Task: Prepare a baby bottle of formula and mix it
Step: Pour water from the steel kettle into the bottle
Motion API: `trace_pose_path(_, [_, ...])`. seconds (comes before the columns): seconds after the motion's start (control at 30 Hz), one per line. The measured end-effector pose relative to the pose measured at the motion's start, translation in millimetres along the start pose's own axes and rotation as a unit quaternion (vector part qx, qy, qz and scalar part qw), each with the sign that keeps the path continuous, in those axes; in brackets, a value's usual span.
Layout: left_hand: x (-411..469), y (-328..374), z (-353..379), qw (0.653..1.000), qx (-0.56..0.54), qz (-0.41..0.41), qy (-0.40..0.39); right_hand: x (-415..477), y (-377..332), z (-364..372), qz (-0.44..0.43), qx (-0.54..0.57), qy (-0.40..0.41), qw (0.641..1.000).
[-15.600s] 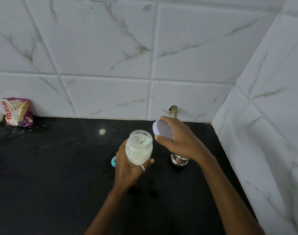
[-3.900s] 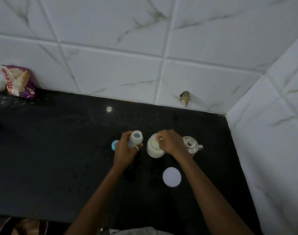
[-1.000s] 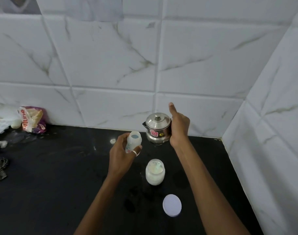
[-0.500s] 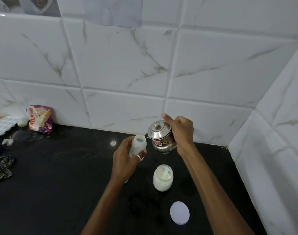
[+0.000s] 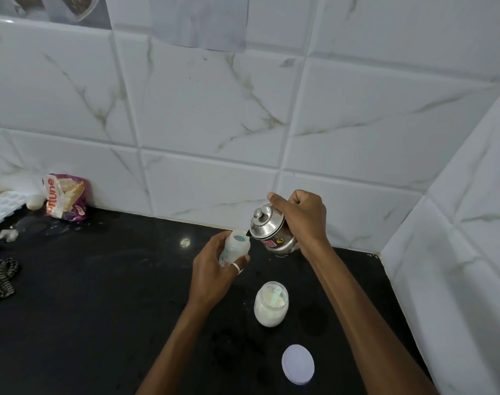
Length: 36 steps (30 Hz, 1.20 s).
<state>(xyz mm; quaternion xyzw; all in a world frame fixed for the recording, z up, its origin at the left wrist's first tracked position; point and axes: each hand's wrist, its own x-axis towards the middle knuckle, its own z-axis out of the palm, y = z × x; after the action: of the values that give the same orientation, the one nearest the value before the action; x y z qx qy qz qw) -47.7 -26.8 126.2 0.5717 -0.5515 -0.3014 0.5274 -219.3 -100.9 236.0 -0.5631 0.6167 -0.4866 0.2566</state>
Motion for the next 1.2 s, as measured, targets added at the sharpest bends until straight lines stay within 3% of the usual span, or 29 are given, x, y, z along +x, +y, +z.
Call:
trace_pose_path(0.43, [-1.4, -3.1, 0.5, 1.000, 0.001, 0.001, -0.006, 2.4, -12.4, 0.0, -0.058, -0.067, -0.015, 0.996])
trace_pose_path(1.2, [-0.4, -7.1, -2.8, 1.000, -0.001, -0.005, -0.001, 0.7, -19.2, 4.6, -0.056, -0.069, -0.025, 0.996])
